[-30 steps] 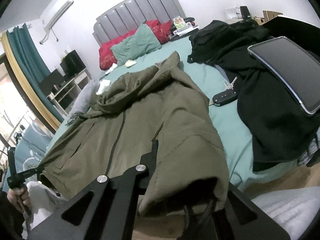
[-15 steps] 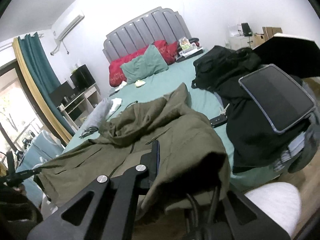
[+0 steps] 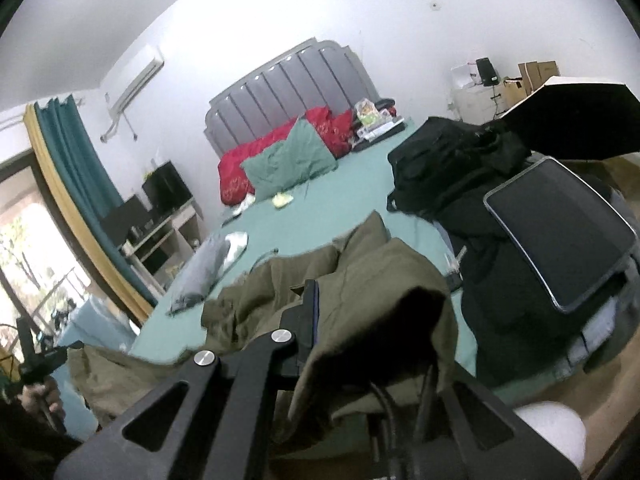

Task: Fold large clothes
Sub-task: 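Lift the hem with both grippers and fold it toward the hood, then lay the hem over the hood and open both grippers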

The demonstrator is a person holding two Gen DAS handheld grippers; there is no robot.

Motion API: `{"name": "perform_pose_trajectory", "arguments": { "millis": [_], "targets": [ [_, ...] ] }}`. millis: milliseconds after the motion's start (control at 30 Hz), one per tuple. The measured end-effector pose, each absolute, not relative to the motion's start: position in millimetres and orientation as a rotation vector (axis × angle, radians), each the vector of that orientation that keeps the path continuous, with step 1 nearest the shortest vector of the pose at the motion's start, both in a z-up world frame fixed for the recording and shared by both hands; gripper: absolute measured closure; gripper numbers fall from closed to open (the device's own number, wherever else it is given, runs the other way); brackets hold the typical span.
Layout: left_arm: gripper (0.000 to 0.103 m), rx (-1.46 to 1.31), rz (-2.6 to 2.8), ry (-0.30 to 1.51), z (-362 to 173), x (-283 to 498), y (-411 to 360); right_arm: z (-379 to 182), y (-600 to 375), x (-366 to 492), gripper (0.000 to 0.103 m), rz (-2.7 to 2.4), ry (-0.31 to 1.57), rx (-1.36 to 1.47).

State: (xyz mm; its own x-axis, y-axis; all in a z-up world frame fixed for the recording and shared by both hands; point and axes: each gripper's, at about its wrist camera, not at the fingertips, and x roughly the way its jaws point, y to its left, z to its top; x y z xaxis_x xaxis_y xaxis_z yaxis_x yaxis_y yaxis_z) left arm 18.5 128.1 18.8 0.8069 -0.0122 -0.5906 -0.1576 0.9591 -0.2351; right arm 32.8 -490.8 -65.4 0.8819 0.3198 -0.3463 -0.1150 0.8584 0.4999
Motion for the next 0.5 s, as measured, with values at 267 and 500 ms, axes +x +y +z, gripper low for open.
{"name": "perform_pose_trajectory", "arguments": {
  "millis": [267,500],
  "targets": [
    [0.101,-0.292,0.059,0.592,11.8,123.7,131.3,-63.2,-491.6,132.8,0.100,0.245,0.417,0.460],
    [0.101,-0.200,0.138,0.589,-7.1,242.7,125.1,-66.3,-483.0,249.6,0.100,0.237,0.446,0.420]
  ]
}}
